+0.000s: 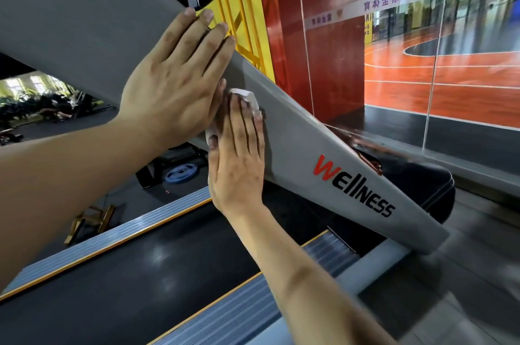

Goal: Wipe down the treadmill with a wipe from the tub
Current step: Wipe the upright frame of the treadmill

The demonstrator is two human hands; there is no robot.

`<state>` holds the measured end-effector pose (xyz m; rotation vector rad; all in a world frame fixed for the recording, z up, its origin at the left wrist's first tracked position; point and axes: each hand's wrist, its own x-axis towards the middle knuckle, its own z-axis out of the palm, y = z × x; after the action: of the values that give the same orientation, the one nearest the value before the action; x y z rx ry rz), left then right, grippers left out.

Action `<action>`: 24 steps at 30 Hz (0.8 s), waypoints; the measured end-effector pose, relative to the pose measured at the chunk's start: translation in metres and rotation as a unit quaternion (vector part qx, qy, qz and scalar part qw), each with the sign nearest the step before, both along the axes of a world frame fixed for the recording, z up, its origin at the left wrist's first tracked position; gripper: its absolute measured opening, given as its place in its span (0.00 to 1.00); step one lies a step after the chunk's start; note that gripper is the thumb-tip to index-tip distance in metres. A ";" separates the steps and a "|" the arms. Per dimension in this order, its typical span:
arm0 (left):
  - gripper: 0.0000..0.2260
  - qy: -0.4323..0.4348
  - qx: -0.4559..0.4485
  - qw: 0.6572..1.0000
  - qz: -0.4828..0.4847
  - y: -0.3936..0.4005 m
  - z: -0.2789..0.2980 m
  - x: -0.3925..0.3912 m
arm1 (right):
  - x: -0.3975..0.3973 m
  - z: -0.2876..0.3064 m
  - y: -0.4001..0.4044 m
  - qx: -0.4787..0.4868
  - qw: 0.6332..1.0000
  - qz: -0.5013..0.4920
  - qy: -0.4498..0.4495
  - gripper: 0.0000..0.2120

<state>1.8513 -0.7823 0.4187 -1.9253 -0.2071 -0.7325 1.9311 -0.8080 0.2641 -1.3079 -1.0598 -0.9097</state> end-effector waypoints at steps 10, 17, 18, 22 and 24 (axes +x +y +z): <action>0.26 -0.014 0.003 1.000 -0.012 0.001 -0.001 -0.001 | 0.102 -0.148 -0.043 -0.138 0.980 -0.140 -0.008 0.43; 0.26 -0.013 0.004 1.000 -0.016 0.001 -0.002 0.000 | 0.046 -0.059 -0.009 -0.083 0.989 -0.079 -0.097 0.30; 0.26 -0.013 0.005 1.000 -0.017 0.001 -0.002 0.000 | 0.037 -0.045 -0.004 -0.071 0.988 -0.077 -0.114 0.30; 0.26 -0.016 0.006 1.000 -0.018 0.000 -0.002 -0.001 | 0.048 -0.059 -0.003 -0.064 0.986 -0.091 -0.126 0.37; 0.26 -0.015 0.005 1.000 -0.016 0.000 -0.002 -0.001 | 0.072 -0.101 -0.015 -0.092 0.987 -0.109 -0.075 0.42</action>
<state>1.8506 -0.7820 0.4170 -1.9128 -0.1905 -0.7834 2.0029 -0.8229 0.1633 -1.5520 -1.1535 -1.1079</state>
